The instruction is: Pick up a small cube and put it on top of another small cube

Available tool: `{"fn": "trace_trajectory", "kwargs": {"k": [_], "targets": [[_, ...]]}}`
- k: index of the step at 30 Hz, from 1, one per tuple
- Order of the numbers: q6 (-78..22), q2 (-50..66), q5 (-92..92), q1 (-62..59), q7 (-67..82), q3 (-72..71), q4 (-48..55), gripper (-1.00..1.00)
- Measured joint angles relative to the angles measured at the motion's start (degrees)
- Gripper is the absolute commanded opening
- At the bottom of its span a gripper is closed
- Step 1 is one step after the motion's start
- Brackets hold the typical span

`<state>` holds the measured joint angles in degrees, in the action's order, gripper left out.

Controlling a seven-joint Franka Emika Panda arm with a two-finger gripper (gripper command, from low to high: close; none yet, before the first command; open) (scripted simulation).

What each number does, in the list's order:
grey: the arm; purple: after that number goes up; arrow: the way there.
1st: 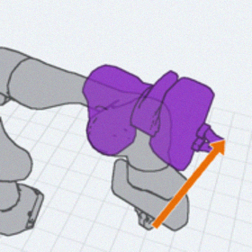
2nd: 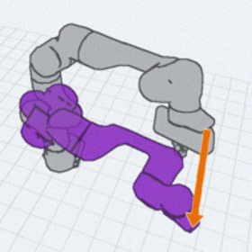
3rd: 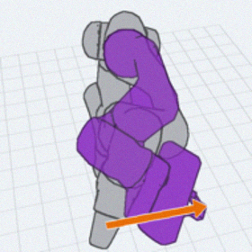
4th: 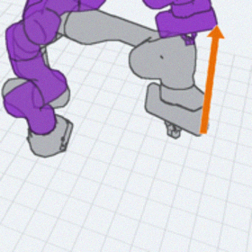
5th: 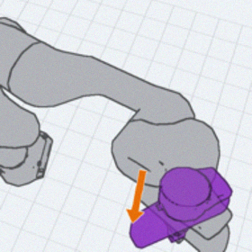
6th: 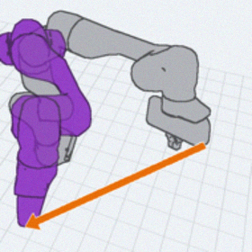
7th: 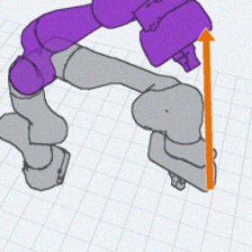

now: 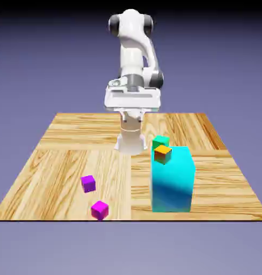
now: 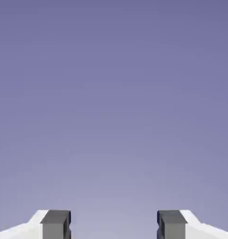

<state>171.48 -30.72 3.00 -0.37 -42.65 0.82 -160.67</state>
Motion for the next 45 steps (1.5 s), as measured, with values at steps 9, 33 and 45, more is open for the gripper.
{"fn": "trace_trajectory", "kwargs": {"k": [9,33,45], "targets": [[-18.88,14.49,22.43,-7.90,-1.41,6.11,2.43,0.00],[-69.24,53.13,82.23,-28.95,-5.17,22.40,8.93,0.00],[-78.91,67.20,103.86,-30.99,-4.74,19.64,14.17,-1.00]]}}
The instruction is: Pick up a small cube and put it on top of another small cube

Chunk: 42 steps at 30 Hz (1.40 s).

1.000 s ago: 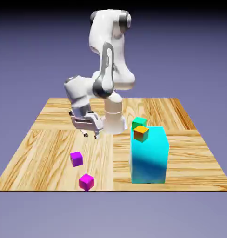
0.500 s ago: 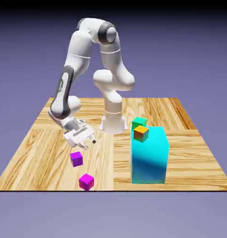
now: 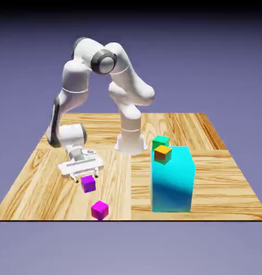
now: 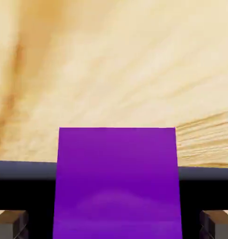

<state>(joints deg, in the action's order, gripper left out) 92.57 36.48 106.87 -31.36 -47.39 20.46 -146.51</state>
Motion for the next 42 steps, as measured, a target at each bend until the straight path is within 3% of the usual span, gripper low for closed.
{"fn": "trace_trajectory", "kwargs": {"k": [5,33,38,39,42], "targets": [[-0.84,-6.71,-9.10,-2.09,-1.86,5.94,-4.03,-1.00],[11.18,-64.36,-28.48,21.05,-45.10,-13.04,-15.24,-1.00],[16.18,-58.32,-18.50,25.82,-39.51,-18.01,-14.96,-1.00],[16.37,-58.09,-18.13,25.99,-39.30,-18.20,-14.95,1.00],[15.08,-59.60,-20.74,24.80,-40.73,-16.96,-15.02,1.00]]}}
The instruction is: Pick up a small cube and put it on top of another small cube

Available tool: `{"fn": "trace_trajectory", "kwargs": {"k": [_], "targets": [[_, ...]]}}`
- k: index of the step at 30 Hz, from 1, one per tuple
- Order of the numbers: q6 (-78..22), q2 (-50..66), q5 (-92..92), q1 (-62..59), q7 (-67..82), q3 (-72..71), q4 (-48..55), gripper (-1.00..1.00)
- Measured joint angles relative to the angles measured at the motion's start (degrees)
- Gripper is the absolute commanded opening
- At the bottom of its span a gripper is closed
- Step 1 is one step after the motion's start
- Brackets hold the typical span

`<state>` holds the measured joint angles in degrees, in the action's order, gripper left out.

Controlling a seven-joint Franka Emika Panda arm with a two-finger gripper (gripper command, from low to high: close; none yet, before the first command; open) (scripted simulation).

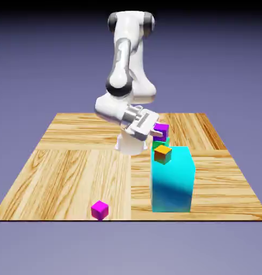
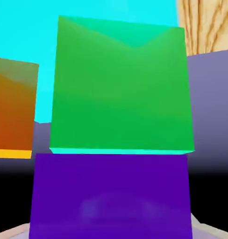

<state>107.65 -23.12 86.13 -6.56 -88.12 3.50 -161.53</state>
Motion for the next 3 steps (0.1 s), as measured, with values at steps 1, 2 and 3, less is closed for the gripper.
{"fn": "trace_trajectory", "kwargs": {"k": [1,2,3], "targets": [[-1.25,-1.51,-2.49,-1.19,-1.39,1.24,-0.07,1.00],[-2.50,-3.02,-4.98,-2.38,-2.79,2.49,-0.14,1.00],[-3.76,-4.54,-7.47,-3.58,-4.18,3.73,-0.21,1.00]]}}
